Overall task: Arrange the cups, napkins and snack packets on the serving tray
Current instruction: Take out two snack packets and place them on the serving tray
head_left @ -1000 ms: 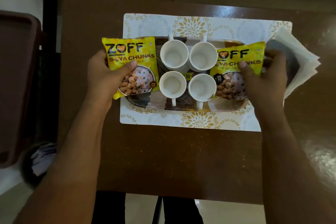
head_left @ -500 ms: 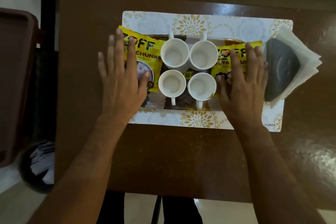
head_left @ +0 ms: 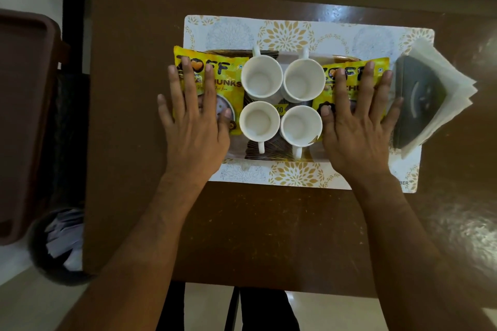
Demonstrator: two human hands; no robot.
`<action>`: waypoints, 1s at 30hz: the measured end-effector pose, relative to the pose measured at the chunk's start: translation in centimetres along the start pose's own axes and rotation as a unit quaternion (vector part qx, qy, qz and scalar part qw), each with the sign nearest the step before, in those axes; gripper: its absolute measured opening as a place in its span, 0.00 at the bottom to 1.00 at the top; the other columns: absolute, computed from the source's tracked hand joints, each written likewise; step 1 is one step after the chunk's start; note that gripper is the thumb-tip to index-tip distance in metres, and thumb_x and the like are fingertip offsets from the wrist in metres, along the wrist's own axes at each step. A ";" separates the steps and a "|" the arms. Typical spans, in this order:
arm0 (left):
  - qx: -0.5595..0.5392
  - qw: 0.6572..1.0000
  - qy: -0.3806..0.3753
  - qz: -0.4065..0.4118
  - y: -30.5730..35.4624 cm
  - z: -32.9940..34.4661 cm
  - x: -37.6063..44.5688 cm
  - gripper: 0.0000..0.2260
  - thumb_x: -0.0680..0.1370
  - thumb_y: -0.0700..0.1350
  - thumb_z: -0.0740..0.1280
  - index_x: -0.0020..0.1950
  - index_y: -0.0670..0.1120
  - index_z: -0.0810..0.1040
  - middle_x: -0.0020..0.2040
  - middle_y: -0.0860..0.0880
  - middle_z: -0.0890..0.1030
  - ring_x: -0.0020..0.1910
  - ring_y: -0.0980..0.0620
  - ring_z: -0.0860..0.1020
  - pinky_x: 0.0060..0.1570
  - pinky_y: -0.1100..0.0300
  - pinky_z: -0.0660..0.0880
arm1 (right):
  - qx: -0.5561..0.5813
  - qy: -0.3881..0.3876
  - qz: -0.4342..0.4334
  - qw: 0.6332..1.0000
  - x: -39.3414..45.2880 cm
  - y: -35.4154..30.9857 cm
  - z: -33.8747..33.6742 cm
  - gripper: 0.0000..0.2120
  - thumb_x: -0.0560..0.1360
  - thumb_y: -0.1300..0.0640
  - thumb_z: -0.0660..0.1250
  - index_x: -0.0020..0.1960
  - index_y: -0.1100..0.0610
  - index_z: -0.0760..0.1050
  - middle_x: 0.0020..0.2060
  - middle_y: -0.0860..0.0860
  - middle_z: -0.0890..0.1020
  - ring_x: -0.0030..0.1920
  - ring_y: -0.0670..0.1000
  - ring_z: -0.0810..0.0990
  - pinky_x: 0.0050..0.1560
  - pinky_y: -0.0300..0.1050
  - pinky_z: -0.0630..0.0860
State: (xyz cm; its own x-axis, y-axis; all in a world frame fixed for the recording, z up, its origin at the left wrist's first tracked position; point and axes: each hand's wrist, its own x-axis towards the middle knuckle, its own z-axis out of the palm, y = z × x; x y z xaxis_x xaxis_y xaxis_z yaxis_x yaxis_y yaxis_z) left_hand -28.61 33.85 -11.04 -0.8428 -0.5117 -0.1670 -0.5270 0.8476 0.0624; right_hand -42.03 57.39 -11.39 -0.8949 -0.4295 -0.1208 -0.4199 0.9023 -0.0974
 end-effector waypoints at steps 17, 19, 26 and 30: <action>0.028 0.992 0.020 0.122 -0.3 0.0 0.1 0.28 0.88 0.50 0.49 0.87 0.43 0.48 0.88 0.43 0.49 0.88 0.43 0.49 0.85 0.38 0.51 | -0.021 0.004 -0.088 0.996 -1.2 -0.2 0.0 0.35 0.83 0.49 0.59 0.85 0.53 0.48 0.85 0.55 0.49 0.85 0.58 0.44 0.81 0.74 0.44; 0.030 0.992 0.013 0.124 -0.2 -0.2 0.2 0.28 0.88 0.50 0.50 0.87 0.43 0.48 0.88 0.42 0.49 0.88 0.43 0.48 0.85 0.38 0.50 | -0.026 -0.005 -0.087 0.996 -1.1 -0.3 -0.2 0.36 0.82 0.48 0.60 0.85 0.54 0.48 0.85 0.54 0.48 0.85 0.58 0.43 0.81 0.73 0.43; 0.003 0.993 0.008 0.118 -0.1 -1.0 0.2 0.29 0.87 0.49 0.55 0.86 0.43 0.51 0.88 0.42 0.51 0.87 0.43 0.50 0.85 0.38 0.50 | 0.061 0.090 -0.051 0.993 -1.4 -0.3 -1.0 0.21 0.83 0.60 0.60 0.76 0.60 0.72 0.78 0.59 0.70 0.82 0.63 0.60 0.80 0.69 0.58; -0.005 0.994 0.013 0.111 0.1 -1.1 0.1 0.29 0.87 0.49 0.55 0.86 0.42 0.51 0.88 0.42 0.51 0.87 0.43 0.50 0.84 0.37 0.51 | 0.061 0.139 -0.069 0.986 -2.0 -0.7 -0.9 0.16 0.85 0.59 0.61 0.68 0.61 0.80 0.73 0.56 0.77 0.79 0.65 0.66 0.78 0.68 0.63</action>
State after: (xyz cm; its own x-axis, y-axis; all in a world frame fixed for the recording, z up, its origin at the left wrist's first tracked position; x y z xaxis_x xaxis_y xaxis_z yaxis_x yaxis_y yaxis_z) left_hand -28.86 33.71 -9.99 -0.9411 -0.3153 -0.1221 -0.3280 0.9389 0.1040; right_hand -40.07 57.69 -10.19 -0.8445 -0.5057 0.1761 -0.5343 0.8175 -0.2148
